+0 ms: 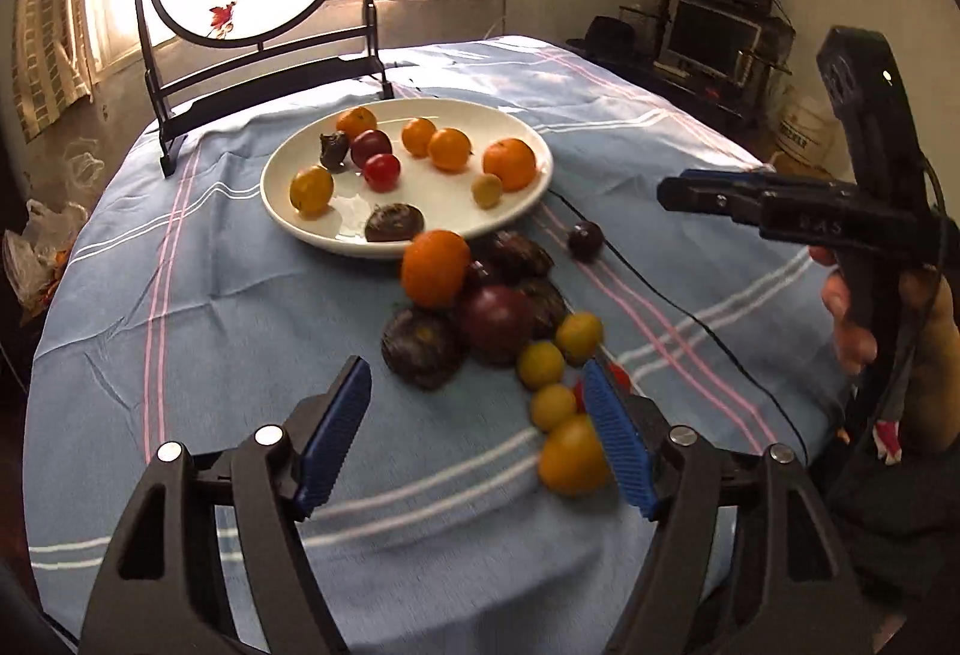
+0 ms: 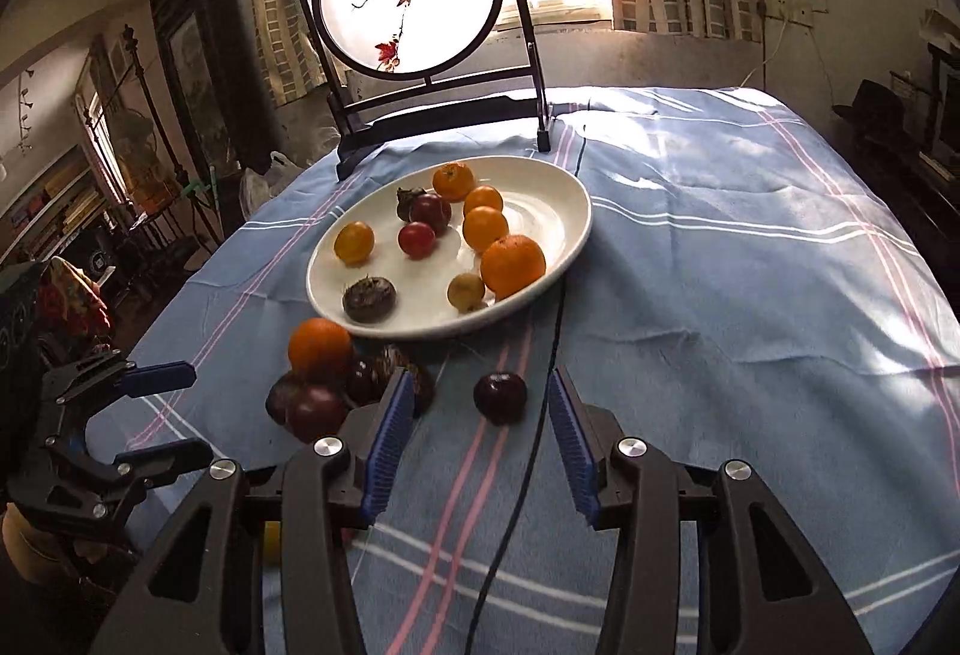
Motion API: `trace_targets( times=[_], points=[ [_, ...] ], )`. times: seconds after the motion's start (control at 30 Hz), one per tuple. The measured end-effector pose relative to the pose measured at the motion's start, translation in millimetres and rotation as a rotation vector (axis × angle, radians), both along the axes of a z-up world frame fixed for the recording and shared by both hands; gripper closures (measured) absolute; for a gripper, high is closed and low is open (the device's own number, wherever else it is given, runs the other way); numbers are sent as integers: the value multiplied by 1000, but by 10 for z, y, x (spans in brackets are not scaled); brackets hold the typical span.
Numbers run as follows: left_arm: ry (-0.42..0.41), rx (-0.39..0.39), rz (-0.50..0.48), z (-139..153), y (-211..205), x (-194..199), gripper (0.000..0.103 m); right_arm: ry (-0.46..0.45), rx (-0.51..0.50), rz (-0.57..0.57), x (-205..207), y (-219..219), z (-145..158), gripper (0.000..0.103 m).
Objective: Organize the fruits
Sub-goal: 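Place both held fruits on the white plate and open both tools, then grasp a large yellow-green fruit with the left tool while the right tool grasps a red tomato, then lower both held fruits onto the white plate and open both tools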
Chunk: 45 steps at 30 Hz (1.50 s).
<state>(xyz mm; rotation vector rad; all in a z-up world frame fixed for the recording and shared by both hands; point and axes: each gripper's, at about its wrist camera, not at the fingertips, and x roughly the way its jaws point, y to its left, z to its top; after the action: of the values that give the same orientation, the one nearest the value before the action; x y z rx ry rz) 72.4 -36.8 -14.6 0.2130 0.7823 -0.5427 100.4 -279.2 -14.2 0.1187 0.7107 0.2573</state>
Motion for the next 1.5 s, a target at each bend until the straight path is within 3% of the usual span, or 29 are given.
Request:
trace_targets(
  times=[0.1,0.23,0.37,0.53,0.77,1.03,1.2,1.33,1.5],
  points=[
    [-3,14,-40,-128,-113,-256,32,14,17,-9,-216,-44,-93,56],
    [39,32,-33,-370,-246,-244,36,23,22,6,-414,0,-178,56],
    [54,30,-33,-522,-324,-221,64,23,20,22,-539,44,-194,56],
    [19,-14,-26,-382,-250,-324,64,35,9,74,-575,155,-250,56],
    [-2,-79,69,-155,77,-260,64,43,-70,177,-508,629,-390,56],
    [12,-98,88,-149,184,-201,64,68,-155,221,-376,989,-486,62],
    [18,-108,89,-178,206,-201,64,93,-152,213,-334,983,-527,71],
    [23,-113,101,-189,239,-179,64,98,-122,213,-350,908,-522,72],
    [28,-147,105,-77,278,-84,64,37,-62,215,-398,749,-212,72]
  ],
)
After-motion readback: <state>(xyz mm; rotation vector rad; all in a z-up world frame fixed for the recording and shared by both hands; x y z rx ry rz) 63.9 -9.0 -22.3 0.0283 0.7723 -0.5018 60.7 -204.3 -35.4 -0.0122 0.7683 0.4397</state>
